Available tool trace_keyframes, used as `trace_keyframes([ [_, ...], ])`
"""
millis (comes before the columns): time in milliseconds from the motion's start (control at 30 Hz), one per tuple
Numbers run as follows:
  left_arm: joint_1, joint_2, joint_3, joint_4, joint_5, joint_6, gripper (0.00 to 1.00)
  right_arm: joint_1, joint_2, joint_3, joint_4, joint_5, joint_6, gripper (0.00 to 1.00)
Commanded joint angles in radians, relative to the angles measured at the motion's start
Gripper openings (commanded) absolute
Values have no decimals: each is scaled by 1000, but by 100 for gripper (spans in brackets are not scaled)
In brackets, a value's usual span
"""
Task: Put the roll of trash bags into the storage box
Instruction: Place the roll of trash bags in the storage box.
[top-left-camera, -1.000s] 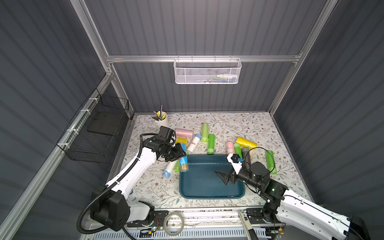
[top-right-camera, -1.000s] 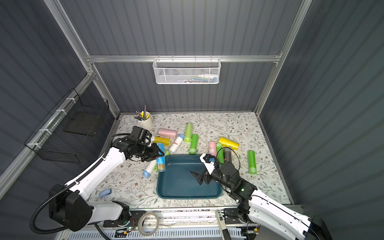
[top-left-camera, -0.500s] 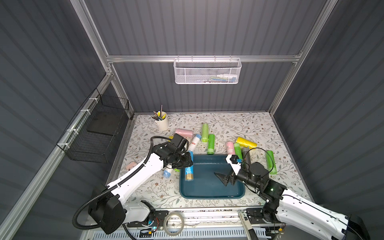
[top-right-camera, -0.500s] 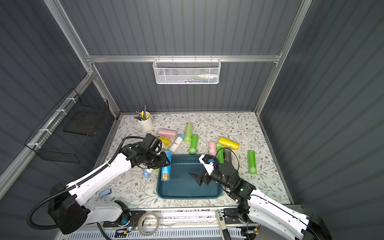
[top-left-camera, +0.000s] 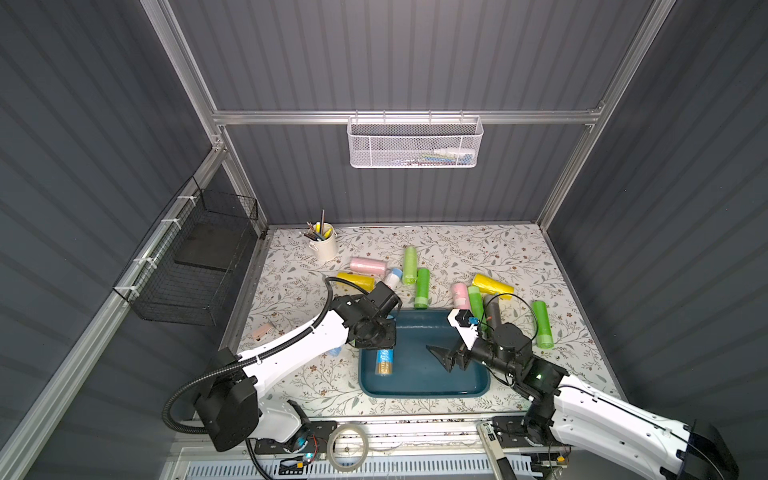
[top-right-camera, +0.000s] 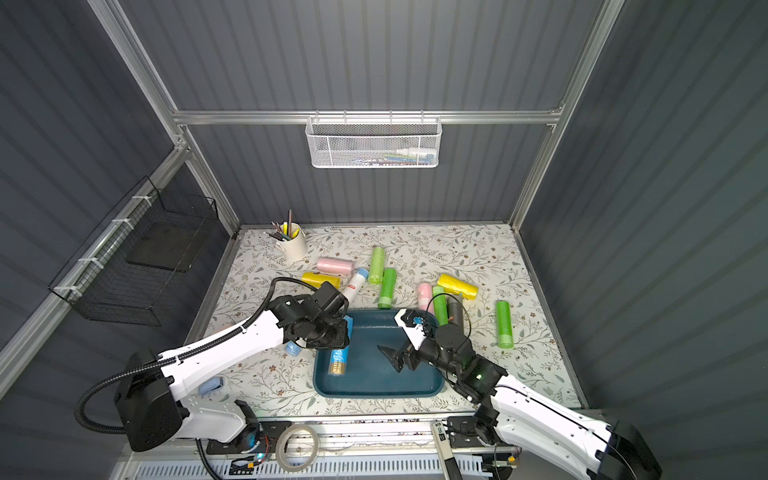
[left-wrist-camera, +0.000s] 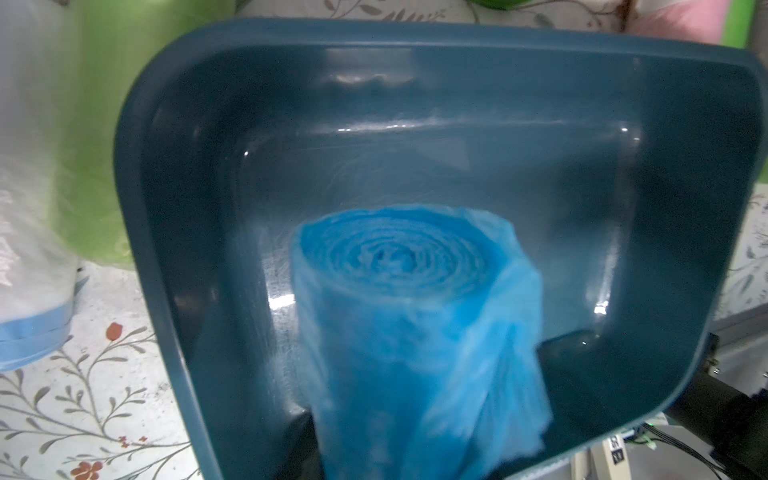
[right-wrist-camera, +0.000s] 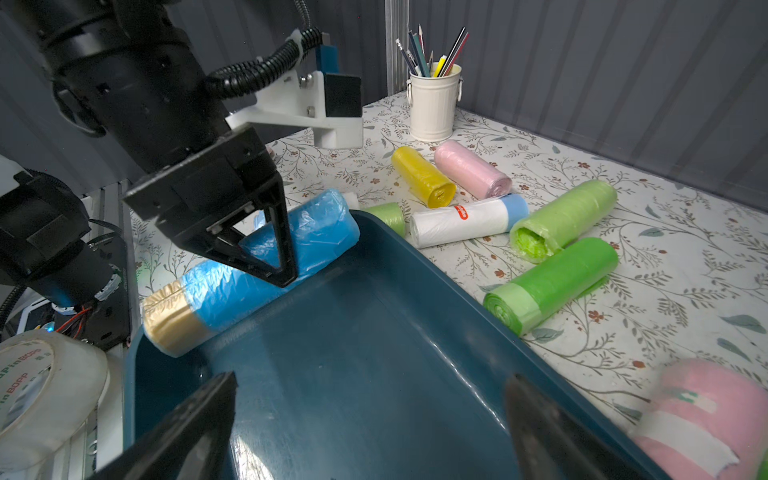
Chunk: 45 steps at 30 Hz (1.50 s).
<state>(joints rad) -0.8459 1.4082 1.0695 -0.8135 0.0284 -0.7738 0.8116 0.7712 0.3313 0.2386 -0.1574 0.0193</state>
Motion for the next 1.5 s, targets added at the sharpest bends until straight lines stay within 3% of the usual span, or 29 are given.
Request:
trace_keyframes([
  [0, -7, 13, -42, 0, -47, -38, 34, 3, 10, 6, 16, -3, 7, 99],
  [333, -8, 124, -52, 51, -83, -50, 35, 3, 3, 6, 14, -3, 10, 99],
  [600, -8, 126, -38, 15, -102, -55, 35, 3, 0, 3, 11, 19, 4, 99],
  [1133, -8, 298, -57, 164, -96, -15, 35, 3, -71, 6, -43, 71, -11, 99],
  [1467, -7, 276, -61, 136, -161, -18, 35, 3, -70, 8, -50, 65, -12, 99],
])
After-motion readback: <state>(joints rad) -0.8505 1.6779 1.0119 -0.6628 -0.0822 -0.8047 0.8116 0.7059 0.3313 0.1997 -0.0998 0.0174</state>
